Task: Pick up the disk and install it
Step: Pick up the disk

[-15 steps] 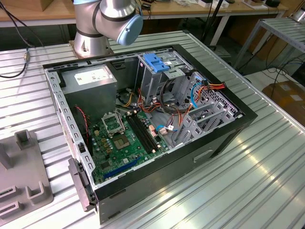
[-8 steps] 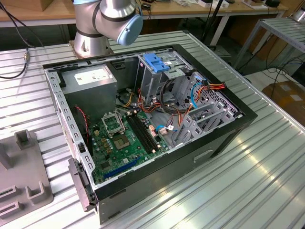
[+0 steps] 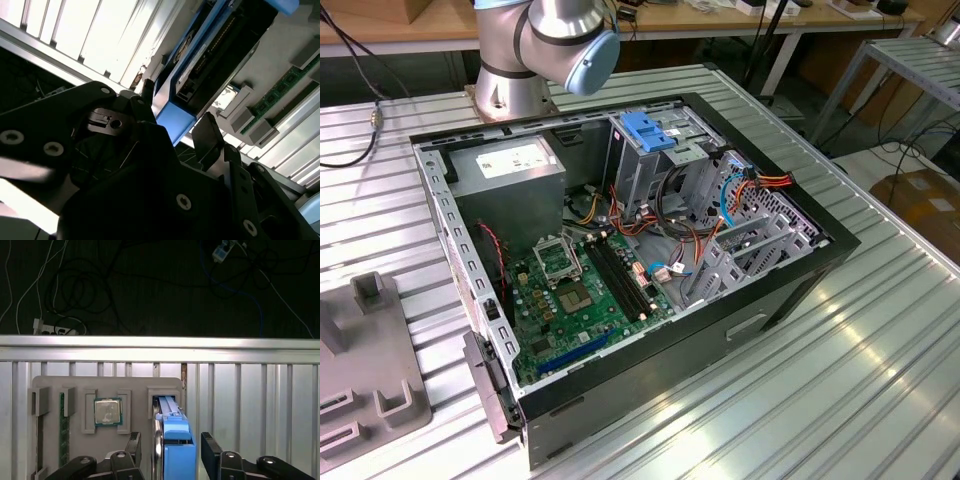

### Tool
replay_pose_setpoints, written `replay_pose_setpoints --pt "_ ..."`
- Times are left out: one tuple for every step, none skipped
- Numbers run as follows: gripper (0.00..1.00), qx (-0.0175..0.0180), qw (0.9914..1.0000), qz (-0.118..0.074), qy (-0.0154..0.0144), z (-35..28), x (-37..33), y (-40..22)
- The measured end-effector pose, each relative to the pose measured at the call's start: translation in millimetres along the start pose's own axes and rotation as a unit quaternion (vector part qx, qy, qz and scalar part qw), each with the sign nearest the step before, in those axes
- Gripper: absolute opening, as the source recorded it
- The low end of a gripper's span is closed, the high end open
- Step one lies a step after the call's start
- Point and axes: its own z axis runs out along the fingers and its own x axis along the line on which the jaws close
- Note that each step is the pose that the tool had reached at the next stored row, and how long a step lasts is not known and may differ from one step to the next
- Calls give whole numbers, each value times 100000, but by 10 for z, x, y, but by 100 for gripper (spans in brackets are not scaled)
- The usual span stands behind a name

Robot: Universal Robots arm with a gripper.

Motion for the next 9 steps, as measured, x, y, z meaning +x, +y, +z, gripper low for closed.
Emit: replay_pose_setpoints --pt "57 3 100000 -1 2 1 0 0" --pt "57 18 100000 1 -4 3 -3 0" --pt "57 30 100000 4 -8 6 -7 0" --pt "56 6 100000 -2 5 6 -7 0" --pt "49 3 100000 -3 6 6 -8 0" --pt "49 6 100000 -1 5 7 -8 0" --pt "49 1 100000 1 7 8 -8 0" --pt "49 1 100000 -1 5 9 -8 0" --pt "49 6 100000 1 4 10 -8 0"
